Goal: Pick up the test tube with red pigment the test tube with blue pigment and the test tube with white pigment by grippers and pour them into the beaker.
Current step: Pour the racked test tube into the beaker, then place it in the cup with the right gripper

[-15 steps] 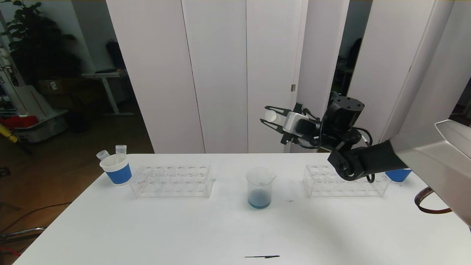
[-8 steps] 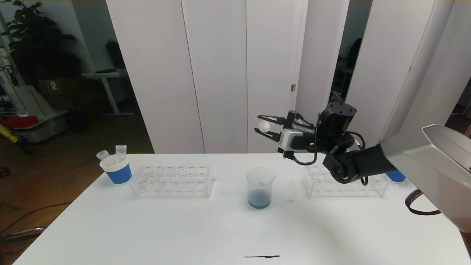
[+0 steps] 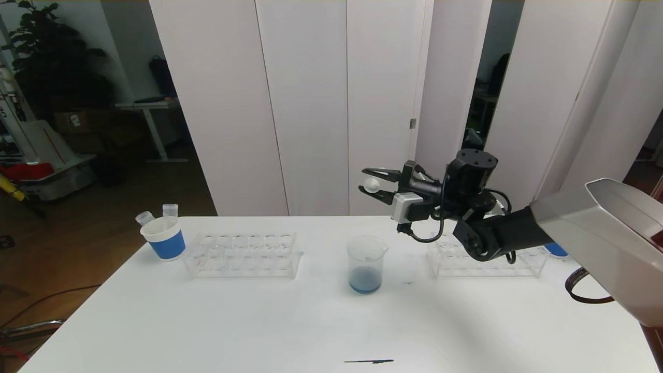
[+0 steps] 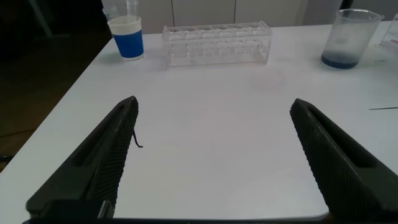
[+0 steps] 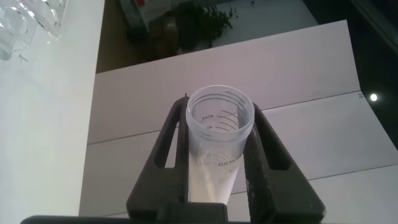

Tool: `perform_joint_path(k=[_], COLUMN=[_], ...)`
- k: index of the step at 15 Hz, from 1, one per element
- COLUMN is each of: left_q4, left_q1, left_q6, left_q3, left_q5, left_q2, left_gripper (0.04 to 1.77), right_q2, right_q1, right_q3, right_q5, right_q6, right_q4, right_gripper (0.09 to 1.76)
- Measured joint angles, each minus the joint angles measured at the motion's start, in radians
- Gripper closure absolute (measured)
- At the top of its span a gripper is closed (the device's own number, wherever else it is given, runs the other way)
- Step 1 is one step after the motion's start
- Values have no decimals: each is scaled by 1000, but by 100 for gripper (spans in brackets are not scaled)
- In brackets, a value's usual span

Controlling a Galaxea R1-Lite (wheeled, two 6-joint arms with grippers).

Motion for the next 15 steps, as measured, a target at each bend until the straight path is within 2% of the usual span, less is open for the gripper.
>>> perform_joint_path(k=[15], left_q4=[0], left_q1=[0], left_q6=[0], left_q3=[0], left_q5=[0], left_q2=[0], left_gripper=[6], right_q2=[30], right_q1=[20], right_q3=[-11], right_q5=[-8], right_q6=[-142], right_q4=[2], right_gripper=[127])
